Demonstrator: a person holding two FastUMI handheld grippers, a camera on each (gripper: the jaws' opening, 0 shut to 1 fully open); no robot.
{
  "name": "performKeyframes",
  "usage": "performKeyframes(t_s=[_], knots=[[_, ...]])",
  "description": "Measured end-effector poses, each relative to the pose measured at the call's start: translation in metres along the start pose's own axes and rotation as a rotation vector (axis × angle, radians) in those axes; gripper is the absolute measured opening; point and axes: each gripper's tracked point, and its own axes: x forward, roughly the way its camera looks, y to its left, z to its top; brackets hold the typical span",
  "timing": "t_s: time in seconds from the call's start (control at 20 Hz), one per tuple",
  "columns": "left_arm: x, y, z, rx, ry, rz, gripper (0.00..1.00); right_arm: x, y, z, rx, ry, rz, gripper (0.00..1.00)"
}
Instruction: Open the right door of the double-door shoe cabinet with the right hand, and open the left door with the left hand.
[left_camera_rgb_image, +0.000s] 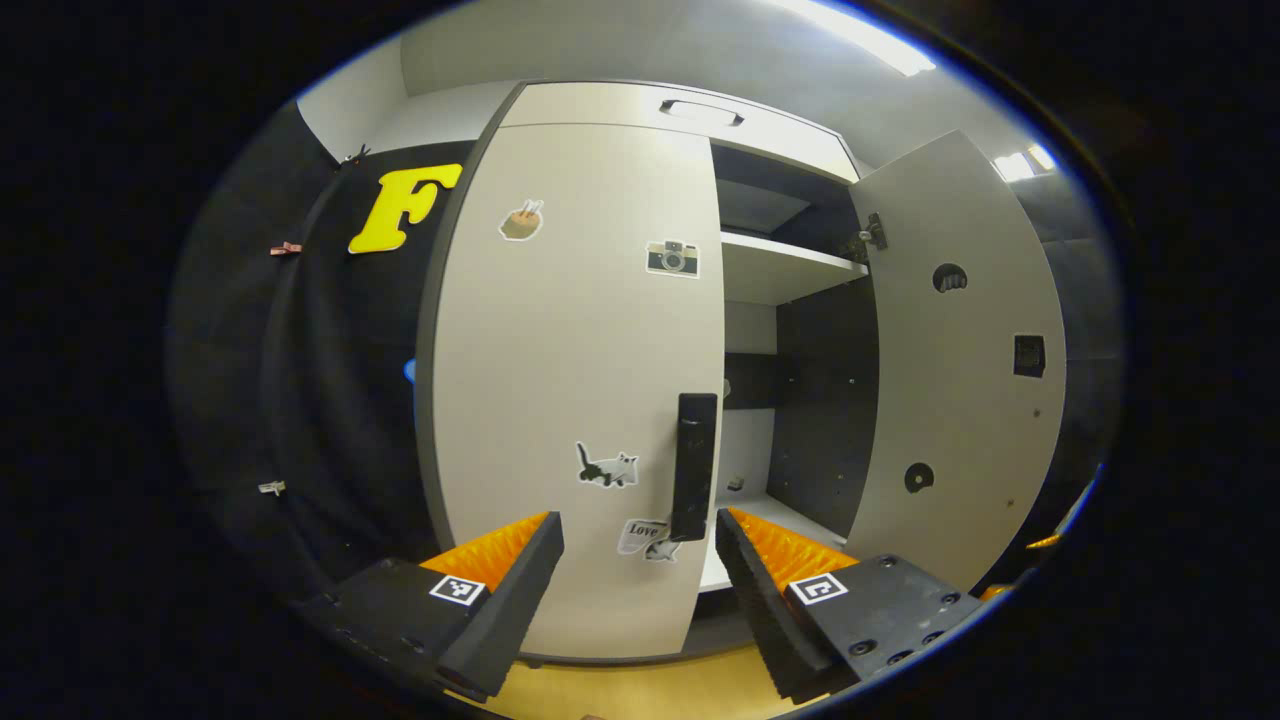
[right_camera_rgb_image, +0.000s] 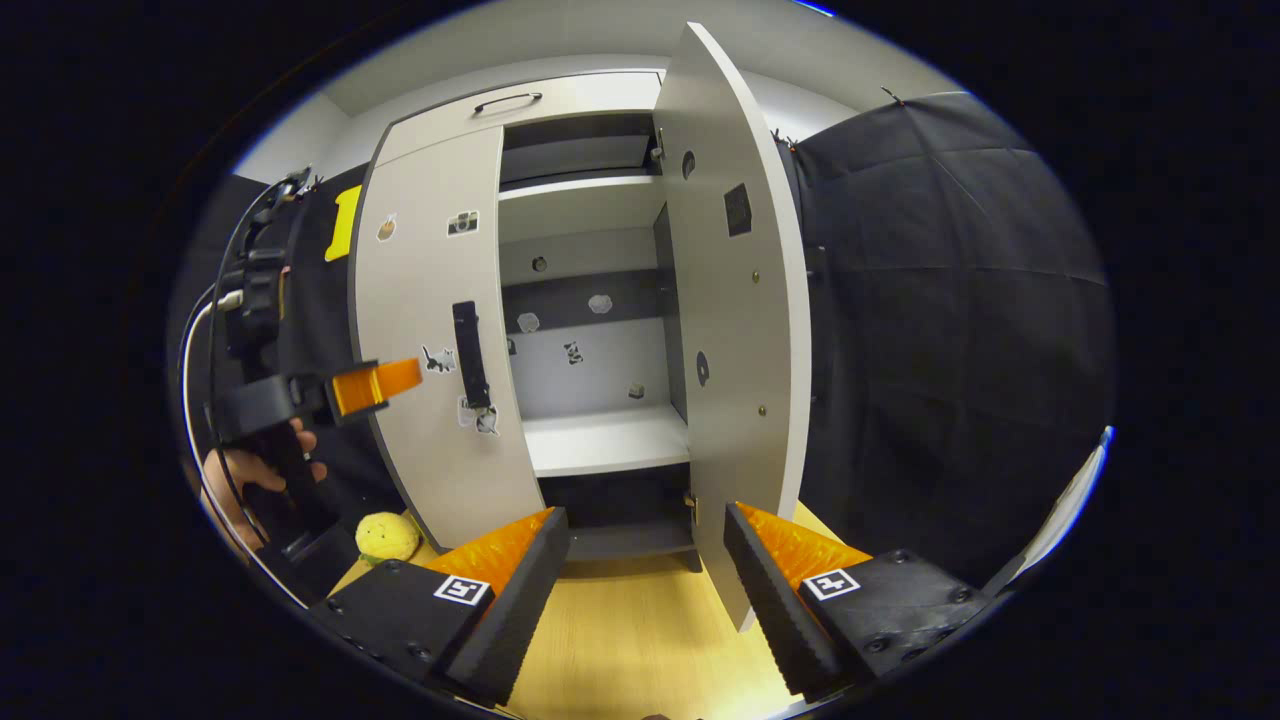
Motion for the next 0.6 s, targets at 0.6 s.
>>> performKeyframes(t_s=[0.6], knots=[[0.089,-0.019,-0.016,0.001,0.061,0.075,0.85,0.03,0.007,-0.015,0.029,0.028,0.18,0.98]])
